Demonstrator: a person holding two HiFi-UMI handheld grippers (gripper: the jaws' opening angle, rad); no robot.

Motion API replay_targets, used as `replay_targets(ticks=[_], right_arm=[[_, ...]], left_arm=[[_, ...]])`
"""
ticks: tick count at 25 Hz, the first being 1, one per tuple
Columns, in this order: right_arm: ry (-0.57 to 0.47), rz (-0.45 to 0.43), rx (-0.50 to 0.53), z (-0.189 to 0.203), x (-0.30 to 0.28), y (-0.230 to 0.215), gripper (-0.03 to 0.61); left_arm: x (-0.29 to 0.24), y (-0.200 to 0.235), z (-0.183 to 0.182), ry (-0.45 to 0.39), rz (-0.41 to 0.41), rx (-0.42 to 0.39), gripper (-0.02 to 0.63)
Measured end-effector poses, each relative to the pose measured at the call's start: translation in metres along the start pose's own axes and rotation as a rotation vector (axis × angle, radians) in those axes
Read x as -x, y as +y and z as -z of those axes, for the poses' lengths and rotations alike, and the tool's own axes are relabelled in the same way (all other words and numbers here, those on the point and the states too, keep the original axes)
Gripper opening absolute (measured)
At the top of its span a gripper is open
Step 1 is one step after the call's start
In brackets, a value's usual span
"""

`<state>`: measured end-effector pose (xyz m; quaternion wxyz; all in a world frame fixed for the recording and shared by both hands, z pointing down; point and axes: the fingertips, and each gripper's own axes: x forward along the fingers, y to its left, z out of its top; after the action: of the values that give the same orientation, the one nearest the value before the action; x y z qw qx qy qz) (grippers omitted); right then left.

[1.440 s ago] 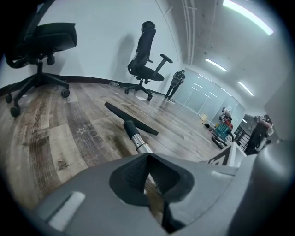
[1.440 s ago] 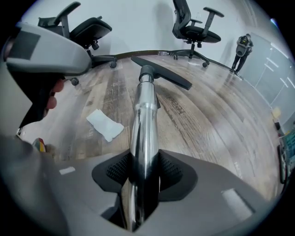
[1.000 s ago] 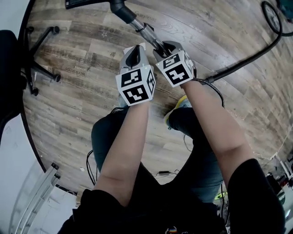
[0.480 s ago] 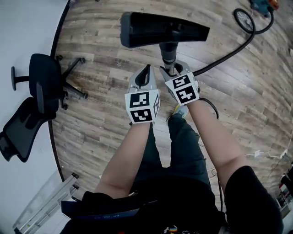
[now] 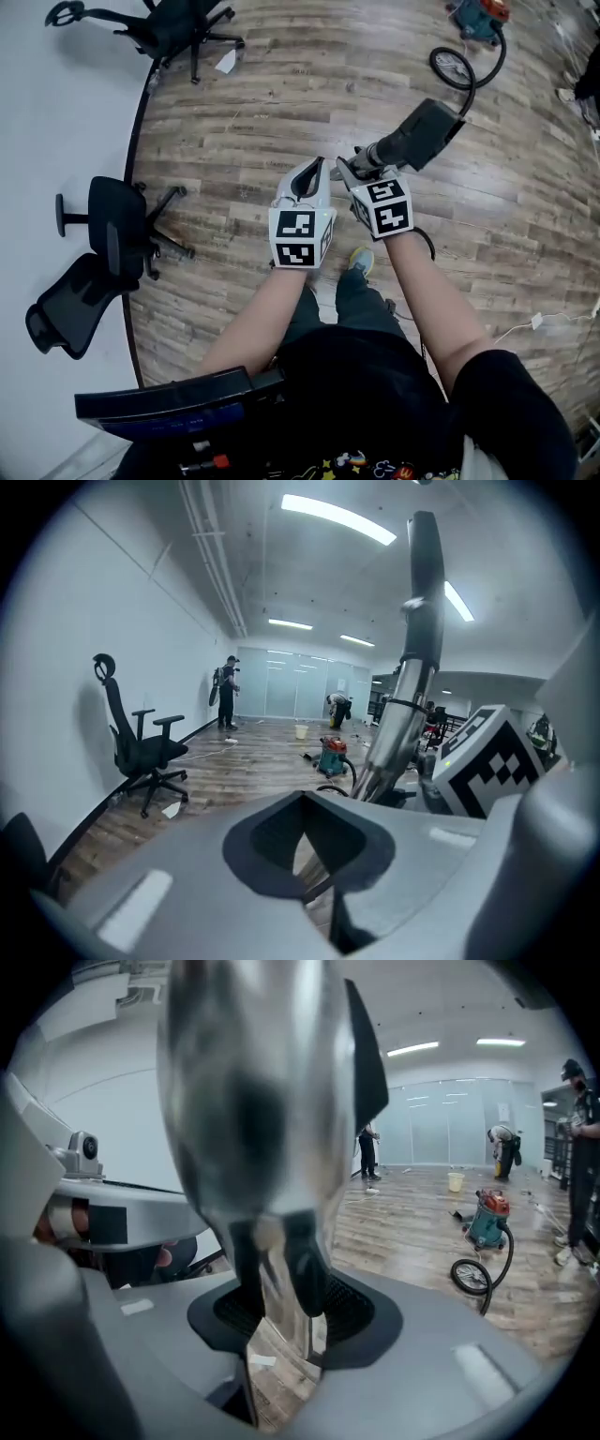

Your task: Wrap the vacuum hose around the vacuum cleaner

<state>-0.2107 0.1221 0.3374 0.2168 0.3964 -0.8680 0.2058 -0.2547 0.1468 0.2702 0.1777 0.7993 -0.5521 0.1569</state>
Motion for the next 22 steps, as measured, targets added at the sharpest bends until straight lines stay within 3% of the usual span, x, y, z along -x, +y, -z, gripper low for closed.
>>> replay_targets(ticks=[12,22], right_arm=[[-0.083,0.083,-0.08,-0.04,0.033,-0.06,0.184],[-0.119,0.22,-0.179,-0.123,-0.04,-0.102,0.184]], left_arm=[[-0.044,-0.053,-0.049,-0.021,0.121,-0.112,0.001],[-0.13,0.013,-0.119,-0.04,0.284,-0.16,0.001]])
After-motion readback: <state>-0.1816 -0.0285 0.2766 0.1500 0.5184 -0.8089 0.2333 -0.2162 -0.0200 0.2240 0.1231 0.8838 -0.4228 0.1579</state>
